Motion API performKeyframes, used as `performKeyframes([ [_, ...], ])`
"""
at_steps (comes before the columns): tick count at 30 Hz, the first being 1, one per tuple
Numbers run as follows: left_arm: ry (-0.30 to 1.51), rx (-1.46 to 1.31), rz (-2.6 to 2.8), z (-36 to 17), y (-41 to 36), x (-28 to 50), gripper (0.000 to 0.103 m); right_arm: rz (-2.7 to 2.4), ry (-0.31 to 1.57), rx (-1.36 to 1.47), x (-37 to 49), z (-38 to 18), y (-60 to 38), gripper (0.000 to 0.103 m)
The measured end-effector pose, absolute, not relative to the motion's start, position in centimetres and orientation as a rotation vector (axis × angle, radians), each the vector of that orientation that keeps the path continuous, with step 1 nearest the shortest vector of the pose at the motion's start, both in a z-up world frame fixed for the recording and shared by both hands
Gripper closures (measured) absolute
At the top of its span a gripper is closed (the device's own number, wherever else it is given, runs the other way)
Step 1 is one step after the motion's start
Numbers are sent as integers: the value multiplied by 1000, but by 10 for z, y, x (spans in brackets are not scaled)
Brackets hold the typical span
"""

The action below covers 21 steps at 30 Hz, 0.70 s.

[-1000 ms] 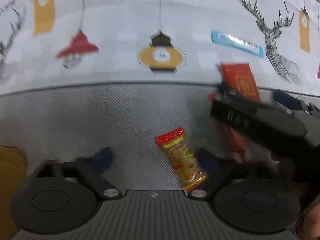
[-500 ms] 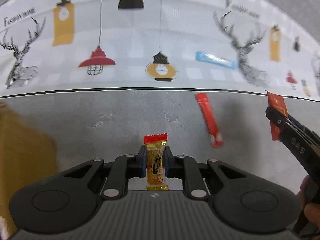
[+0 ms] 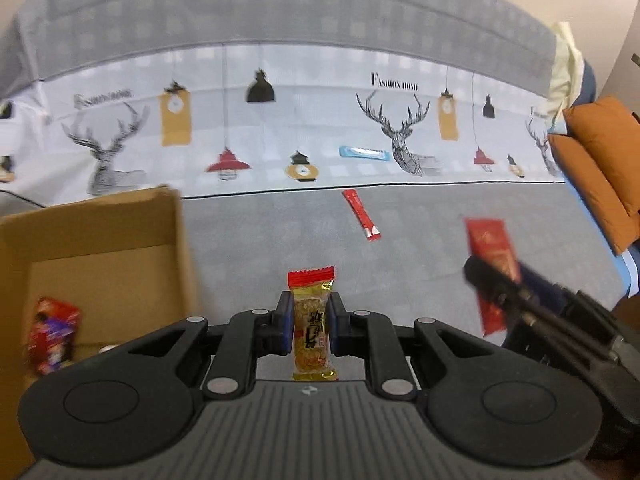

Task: Organize snacks
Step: 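Carry orange candy with left and red pouch with right over the box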

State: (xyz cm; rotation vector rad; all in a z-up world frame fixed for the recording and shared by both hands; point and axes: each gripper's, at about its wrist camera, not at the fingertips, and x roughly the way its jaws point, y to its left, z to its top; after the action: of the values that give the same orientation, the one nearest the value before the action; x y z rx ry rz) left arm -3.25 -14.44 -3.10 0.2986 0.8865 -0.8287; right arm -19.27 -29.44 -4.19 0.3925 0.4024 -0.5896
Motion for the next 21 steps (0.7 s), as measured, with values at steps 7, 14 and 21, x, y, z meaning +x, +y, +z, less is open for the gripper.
performKeyframes([
  [7, 846, 311, -756, -7, -39, -56, 85, -448, 439, 422, -217, -13, -205, 58],
  [14, 843, 265, -650, 1, 56, -61, 85, -306, 498, 391, -216, 3, -124, 58],
  [21, 823, 190, -584, 10, 116, -64, 85, -208, 528, 330, -210, 15, -60, 58],
])
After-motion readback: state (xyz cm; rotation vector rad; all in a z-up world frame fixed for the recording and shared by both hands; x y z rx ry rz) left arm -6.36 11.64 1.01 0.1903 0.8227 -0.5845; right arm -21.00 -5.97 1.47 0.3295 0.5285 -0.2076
